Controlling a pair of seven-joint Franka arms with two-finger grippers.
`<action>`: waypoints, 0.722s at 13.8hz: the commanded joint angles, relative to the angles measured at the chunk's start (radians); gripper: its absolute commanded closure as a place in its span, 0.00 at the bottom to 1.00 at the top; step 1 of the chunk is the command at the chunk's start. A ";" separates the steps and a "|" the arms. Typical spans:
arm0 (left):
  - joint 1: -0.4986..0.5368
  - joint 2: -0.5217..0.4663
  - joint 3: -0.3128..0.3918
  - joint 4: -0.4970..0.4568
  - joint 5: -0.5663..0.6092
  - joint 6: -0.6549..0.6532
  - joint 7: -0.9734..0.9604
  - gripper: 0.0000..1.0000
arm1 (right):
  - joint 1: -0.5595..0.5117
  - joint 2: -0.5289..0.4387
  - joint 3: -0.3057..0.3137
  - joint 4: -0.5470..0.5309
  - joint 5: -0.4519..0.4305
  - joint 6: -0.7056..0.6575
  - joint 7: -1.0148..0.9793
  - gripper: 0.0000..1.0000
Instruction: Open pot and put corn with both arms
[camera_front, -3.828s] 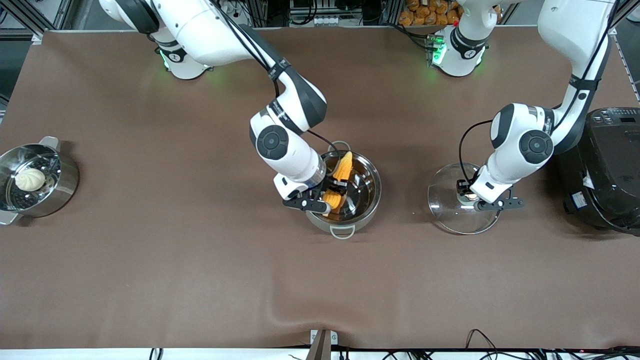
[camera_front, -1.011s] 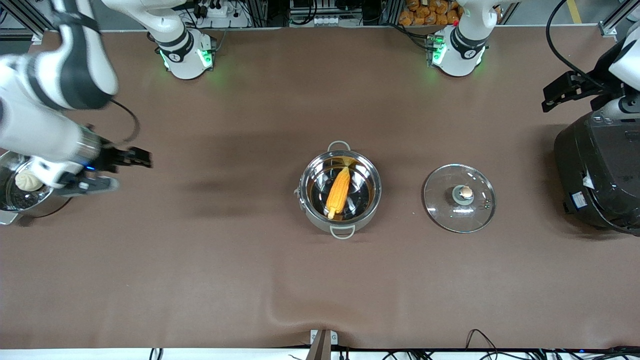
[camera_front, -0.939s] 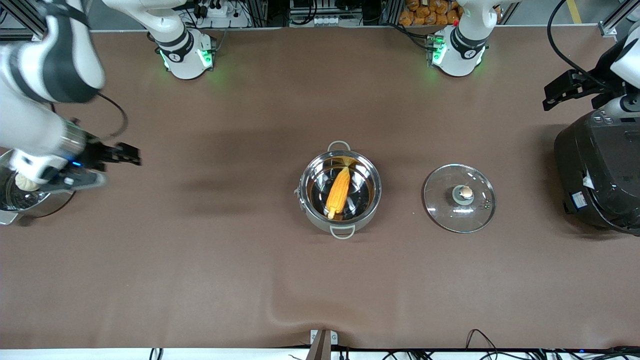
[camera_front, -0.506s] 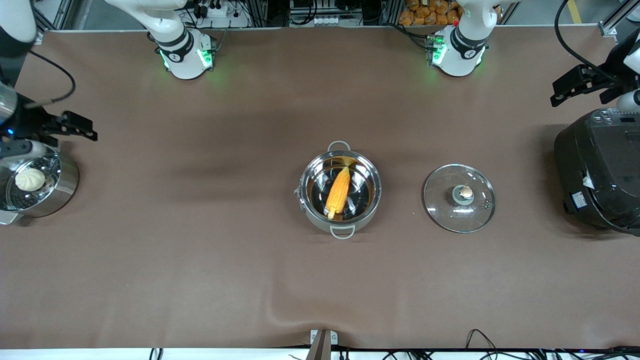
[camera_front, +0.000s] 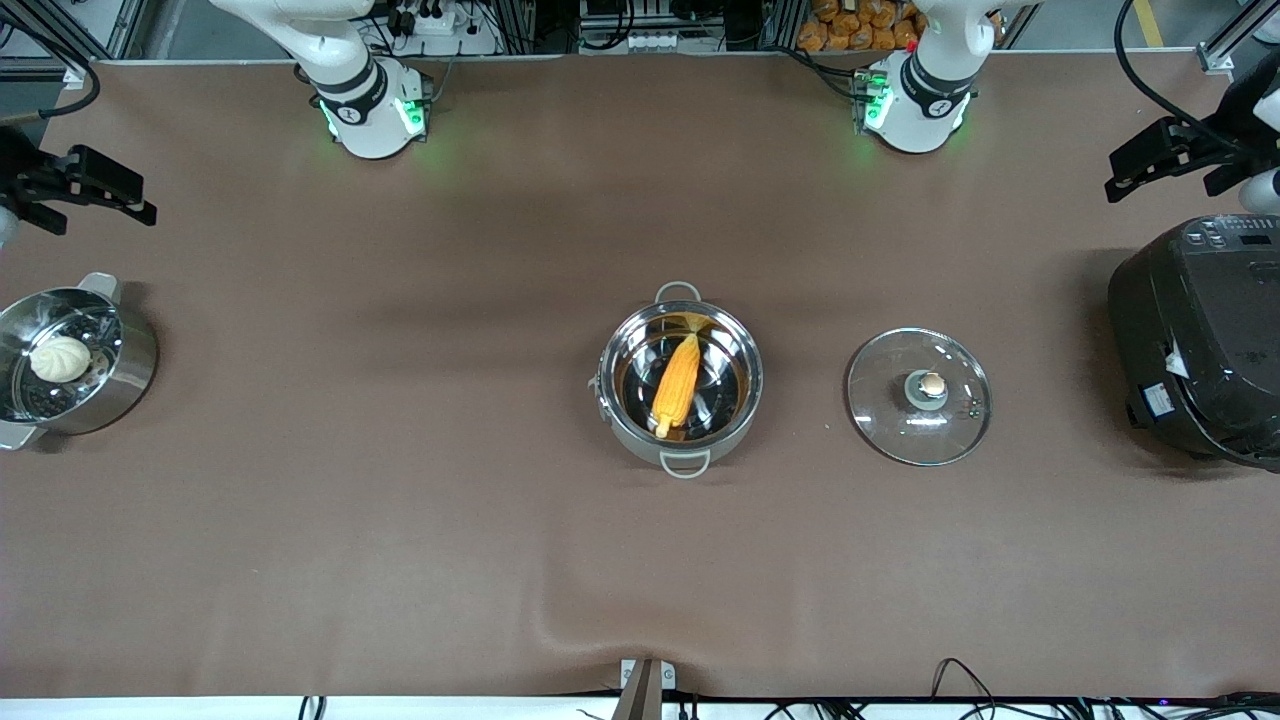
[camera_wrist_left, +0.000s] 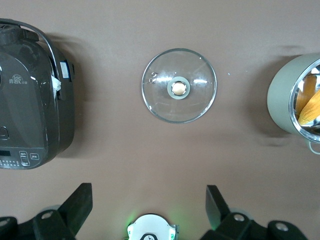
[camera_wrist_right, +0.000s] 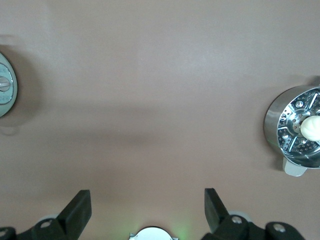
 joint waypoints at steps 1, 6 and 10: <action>0.006 -0.019 0.000 -0.008 -0.023 -0.012 0.030 0.00 | 0.000 -0.001 0.001 -0.002 -0.011 0.013 0.018 0.00; 0.002 -0.008 0.000 0.003 -0.020 -0.012 0.036 0.00 | 0.000 -0.001 -0.004 -0.008 -0.013 0.026 0.016 0.00; 0.000 -0.003 0.001 0.005 -0.022 -0.010 0.034 0.00 | -0.002 -0.001 -0.001 -0.007 -0.013 0.016 0.016 0.00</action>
